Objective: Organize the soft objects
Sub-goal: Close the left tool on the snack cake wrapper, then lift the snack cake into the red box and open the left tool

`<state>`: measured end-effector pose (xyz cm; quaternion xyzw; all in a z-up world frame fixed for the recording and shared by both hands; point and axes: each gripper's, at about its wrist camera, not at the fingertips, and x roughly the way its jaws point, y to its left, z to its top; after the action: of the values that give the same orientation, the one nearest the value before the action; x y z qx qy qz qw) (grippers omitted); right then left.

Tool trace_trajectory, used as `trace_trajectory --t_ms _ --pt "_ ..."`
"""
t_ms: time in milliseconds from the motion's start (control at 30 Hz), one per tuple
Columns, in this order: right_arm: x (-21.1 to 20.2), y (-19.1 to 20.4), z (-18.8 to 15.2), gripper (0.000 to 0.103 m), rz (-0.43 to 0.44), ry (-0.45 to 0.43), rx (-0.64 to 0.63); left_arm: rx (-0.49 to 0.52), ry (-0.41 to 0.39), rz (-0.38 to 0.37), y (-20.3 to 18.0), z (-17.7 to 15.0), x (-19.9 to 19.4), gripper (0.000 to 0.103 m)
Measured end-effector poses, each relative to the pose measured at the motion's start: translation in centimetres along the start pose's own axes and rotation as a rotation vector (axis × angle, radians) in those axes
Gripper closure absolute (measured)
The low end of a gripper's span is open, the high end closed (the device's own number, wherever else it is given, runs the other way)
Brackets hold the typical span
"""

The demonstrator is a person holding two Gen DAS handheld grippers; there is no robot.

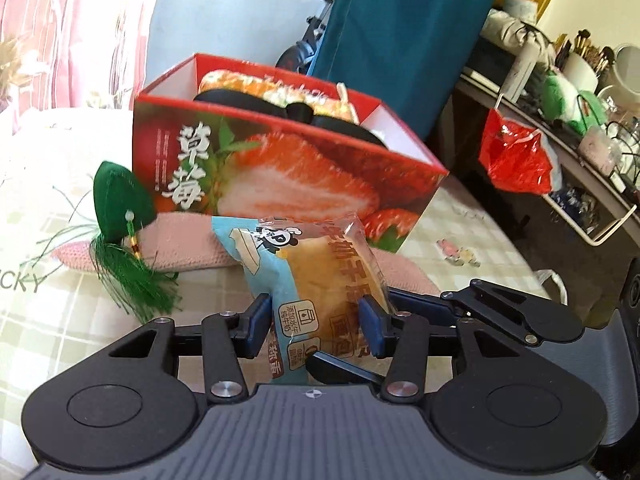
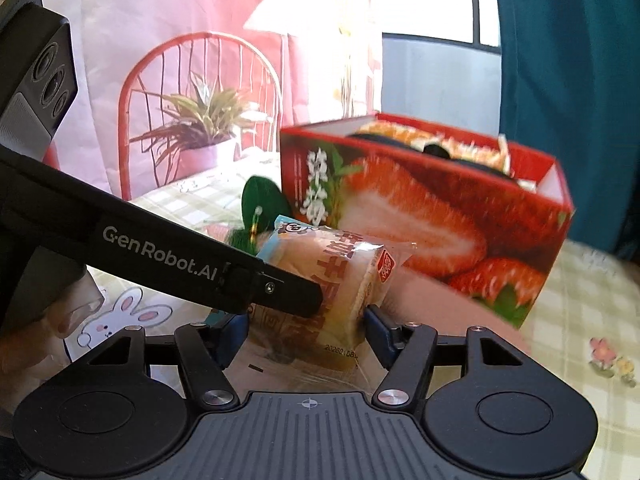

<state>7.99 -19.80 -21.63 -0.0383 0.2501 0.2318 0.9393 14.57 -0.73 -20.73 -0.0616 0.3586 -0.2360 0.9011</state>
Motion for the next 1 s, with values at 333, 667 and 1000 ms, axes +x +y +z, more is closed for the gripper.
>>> trace_trajectory --t_ms 333,667,1000 --pt "-1.5 0.6 0.9 0.044 -0.028 -0.046 -0.041 0.015 -0.042 -0.013 -0.8 0.7 -1.4 0.053" --pt "-1.9 -0.3 2.8 0.044 -0.041 -0.081 -0.068 0.049 -0.078 -0.033 -1.1 3.1 -2.0 0.053" --pt "-1.5 -3.6 7.6 0.044 -0.047 -0.132 -0.075 0.029 -0.092 -0.092 -1.2 8.2 -0.7 0.053"
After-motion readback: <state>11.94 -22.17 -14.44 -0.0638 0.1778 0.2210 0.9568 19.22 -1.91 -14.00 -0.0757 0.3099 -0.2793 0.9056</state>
